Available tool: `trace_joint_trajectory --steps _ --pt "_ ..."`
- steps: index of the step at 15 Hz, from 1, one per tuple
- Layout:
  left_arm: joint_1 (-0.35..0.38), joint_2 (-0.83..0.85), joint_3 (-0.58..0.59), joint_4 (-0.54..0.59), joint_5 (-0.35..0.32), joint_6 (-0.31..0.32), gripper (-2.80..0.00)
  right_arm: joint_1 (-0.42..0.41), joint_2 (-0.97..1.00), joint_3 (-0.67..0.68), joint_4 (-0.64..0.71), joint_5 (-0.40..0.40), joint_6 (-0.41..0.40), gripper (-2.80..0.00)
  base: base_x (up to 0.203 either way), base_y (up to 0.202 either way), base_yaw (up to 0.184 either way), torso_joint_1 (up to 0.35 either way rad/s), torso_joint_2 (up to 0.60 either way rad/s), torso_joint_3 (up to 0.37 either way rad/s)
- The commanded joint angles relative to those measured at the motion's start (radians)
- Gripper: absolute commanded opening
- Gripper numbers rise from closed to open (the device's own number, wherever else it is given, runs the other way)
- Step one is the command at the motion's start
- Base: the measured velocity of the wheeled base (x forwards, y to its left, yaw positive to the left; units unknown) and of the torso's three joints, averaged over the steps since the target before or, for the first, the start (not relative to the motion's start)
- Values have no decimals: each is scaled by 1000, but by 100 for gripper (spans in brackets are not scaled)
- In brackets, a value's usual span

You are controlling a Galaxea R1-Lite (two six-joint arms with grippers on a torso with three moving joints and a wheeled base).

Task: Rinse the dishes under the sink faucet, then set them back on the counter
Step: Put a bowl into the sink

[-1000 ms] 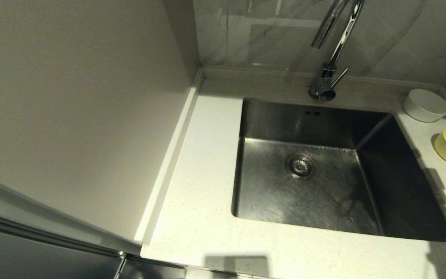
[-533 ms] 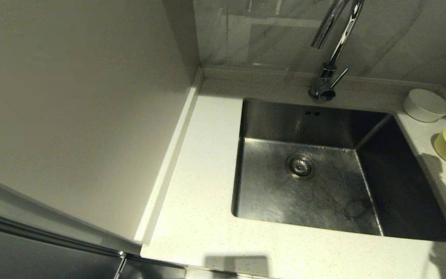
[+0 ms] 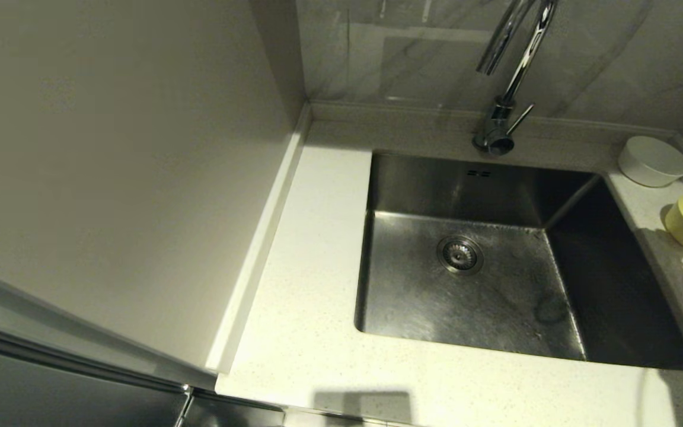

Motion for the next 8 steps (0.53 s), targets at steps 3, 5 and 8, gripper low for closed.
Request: trace_joint_trajectory --steps 3,5,8 --pt "0 -2 0 -1 0 -1 -280 -92 102 6 -70 2 -1 0 0 0 0 0 0 0" --pt "0 -2 0 -1 0 -1 -280 -120 128 6 -115 38 -1 0 0 0 0 0 0 0" --pt "0 -2 0 -1 0 -1 -280 -130 152 3 -124 91 2 0 0 0 0 0 0 0"
